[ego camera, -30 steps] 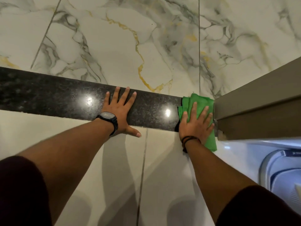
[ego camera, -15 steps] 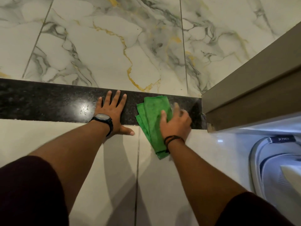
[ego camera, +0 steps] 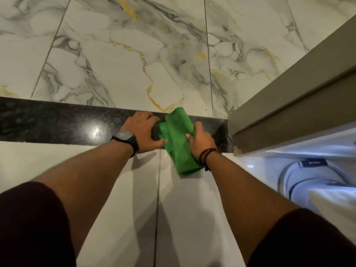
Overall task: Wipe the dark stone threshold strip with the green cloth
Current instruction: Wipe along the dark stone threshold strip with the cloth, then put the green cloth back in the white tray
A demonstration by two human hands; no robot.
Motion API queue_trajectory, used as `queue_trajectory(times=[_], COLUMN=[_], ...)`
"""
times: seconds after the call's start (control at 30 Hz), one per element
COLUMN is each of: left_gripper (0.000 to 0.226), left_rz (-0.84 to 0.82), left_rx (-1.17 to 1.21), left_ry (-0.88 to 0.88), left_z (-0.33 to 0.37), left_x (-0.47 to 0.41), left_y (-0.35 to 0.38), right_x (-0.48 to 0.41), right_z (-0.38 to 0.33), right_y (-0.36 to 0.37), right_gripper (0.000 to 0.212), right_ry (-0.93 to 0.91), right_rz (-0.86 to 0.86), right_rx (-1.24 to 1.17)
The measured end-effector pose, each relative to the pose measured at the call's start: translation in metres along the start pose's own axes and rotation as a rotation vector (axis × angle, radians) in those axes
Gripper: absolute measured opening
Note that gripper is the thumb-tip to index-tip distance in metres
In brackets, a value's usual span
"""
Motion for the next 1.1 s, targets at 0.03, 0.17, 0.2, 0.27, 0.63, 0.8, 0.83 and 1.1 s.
queue_trajectory(times=[0.03, 0.17, 0.2, 0.27, 0.63, 0.8, 0.83, 1.1], left_gripper=[0.080, 0.075, 0.074, 0.074, 0.098, 0.111, 0.113, 0.117], left_rz=[-0.001, -0.043, -0.052, -0.074, -0.195, -0.177, -0.183, -0.209], left_rx=[-0.001, 0.012, 0.036, 0.069, 0.137, 0.043, 0.014, -0.107], left_ry=[0.001, 0.015, 0.019, 0.030, 0.162, 0.266, 0.291, 0.356], left_z=[0.011, 0.069, 0.089, 0.131, 0.394, 0.486, 0.496, 0.526], left_x=[0.006, 0.043, 0.055, 0.078, 0.139, 0.117, 0.113, 0.086], left_y=[-0.013, -0.074, -0.093, -0.134, -0.282, -0.251, -0.241, -0.166], right_x=[0.010, 0.071, 0.092, 0.140, 0.357, 0.353, 0.345, 0.300], right_z=[-0.006, -0.024, -0.026, -0.031, 0.037, 0.120, 0.133, 0.218], right_y=[-0.013, -0.080, -0.103, -0.152, -0.443, -0.489, -0.486, -0.414], right_gripper=[0.020, 0.018, 0.017, 0.017, 0.018, 0.015, 0.016, 0.022], right_ry=[0.002, 0.043, 0.072, 0.133, 0.273, 0.419, 0.439, 0.485], right_rz=[0.020, 0.015, 0.013, 0.014, 0.314, 0.319, 0.303, 0.220], right_rx=[-0.005, -0.079, -0.117, -0.184, -0.167, -0.173, -0.175, -0.437])
Point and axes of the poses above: each hand's wrist, its own x-axis away from the middle knuckle, its own y-axis out of the palm, z = x × y, the point moved 2 cm from there along -x, towards the middle knuckle, and after that the axes turned 1 degree about -z, right-handed, at the moved point
